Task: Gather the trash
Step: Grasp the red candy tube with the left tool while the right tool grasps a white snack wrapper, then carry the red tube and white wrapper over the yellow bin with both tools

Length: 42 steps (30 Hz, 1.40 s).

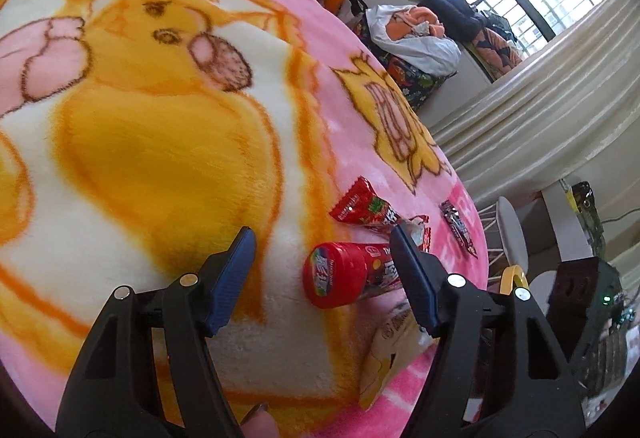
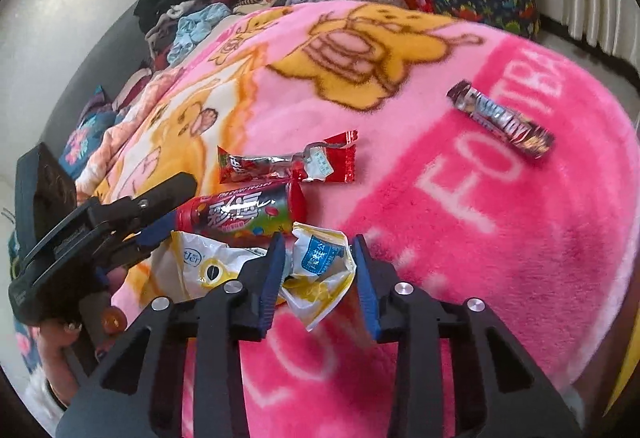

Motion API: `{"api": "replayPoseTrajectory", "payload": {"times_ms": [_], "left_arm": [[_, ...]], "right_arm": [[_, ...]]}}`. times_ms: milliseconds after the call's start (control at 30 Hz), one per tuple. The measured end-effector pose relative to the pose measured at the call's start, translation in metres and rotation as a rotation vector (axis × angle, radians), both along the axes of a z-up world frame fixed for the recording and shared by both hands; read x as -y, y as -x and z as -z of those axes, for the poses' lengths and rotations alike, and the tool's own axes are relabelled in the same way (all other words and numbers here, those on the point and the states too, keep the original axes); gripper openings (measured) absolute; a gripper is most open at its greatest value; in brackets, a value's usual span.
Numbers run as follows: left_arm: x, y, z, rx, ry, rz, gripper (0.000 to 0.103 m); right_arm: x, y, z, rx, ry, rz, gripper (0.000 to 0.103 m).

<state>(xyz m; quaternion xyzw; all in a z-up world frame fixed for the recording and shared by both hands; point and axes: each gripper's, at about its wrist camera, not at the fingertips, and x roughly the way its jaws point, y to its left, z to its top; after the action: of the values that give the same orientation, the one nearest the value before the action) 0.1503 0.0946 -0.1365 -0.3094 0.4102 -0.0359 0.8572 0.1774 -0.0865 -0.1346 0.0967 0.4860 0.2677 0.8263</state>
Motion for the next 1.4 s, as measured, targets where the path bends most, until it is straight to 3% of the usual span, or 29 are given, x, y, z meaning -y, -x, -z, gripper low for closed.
{"api": "replayPoseTrajectory", "payload": {"times_ms": [233, 400, 633, 767, 900, 1033, 1400], "left_arm": [[0.016, -0.009, 0.004, 0.020, -0.034, 0.084, 0.061], [0.029, -0.012, 0.005, 0.059, -0.132, 0.171, 0.061], [0.041, -0.007, 0.002, 0.089, -0.146, 0.255, 0.039], [0.058, -0.001, 0.002, 0.091, -0.198, 0.308, 0.038], [0.077, 0.005, 0.002, 0.090, -0.252, 0.331, 0.036], [0.097, 0.007, -0.002, 0.077, -0.358, 0.332, 0.035], [0.133, 0.007, -0.024, 0.102, -0.419, 0.346, 0.028]], "right_arm": [[0.030, 0.014, -0.014, 0.056, 0.018, 0.032, 0.028], [0.054, 0.021, -0.024, 0.084, 0.016, 0.071, 0.028], [0.085, 0.023, -0.038, 0.117, -0.016, 0.141, 0.028], [0.099, 0.026, -0.046, 0.138, -0.032, 0.166, 0.028], [0.111, 0.029, -0.054, 0.158, -0.048, 0.195, 0.028], [0.122, 0.031, -0.061, 0.177, -0.066, 0.220, 0.028], [0.152, 0.038, -0.073, 0.216, -0.116, 0.283, 0.028]]}}
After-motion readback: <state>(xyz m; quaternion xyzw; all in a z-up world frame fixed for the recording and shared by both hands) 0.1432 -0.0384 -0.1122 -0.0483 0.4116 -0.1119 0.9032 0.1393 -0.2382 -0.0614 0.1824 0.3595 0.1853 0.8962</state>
